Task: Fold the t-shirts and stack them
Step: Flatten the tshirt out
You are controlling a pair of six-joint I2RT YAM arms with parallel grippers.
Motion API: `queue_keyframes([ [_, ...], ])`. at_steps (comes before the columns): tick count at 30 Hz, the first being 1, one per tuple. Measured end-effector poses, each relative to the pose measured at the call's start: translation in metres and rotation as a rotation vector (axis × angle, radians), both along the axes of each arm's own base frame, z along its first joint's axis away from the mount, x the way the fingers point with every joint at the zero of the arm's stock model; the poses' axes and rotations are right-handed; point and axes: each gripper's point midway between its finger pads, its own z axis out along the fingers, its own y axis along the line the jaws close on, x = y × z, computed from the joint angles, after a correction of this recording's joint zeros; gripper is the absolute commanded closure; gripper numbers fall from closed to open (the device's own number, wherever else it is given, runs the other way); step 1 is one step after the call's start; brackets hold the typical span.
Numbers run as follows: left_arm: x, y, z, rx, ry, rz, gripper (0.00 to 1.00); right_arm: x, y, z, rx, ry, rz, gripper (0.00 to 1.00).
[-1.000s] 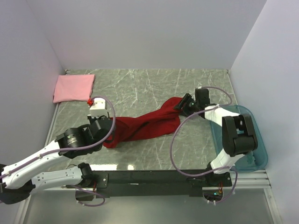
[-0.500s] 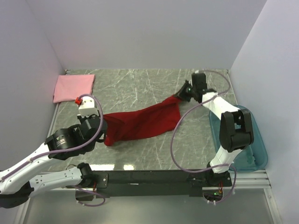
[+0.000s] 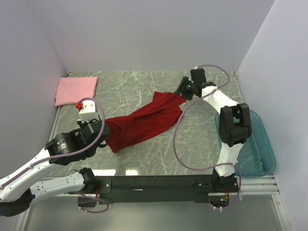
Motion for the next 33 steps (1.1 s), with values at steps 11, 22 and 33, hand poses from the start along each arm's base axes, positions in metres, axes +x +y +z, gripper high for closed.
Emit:
queue_keyframes([
  [11, -0.005, -0.003, -0.002, -0.044, 0.013, -0.025, 0.99, -0.002, -0.042, -0.051, 0.027, 0.127, -0.208, 0.4],
  [22, -0.003, -0.008, -0.004, -0.039, 0.023, -0.031, 0.99, 0.0, -0.059, -0.091, 0.057, 0.205, -0.353, 0.47],
  [33, 0.001, -0.016, -0.012, -0.017, 0.041, -0.039, 0.99, 0.017, -0.058, -0.097, 0.096, 0.189, -0.399, 0.48],
])
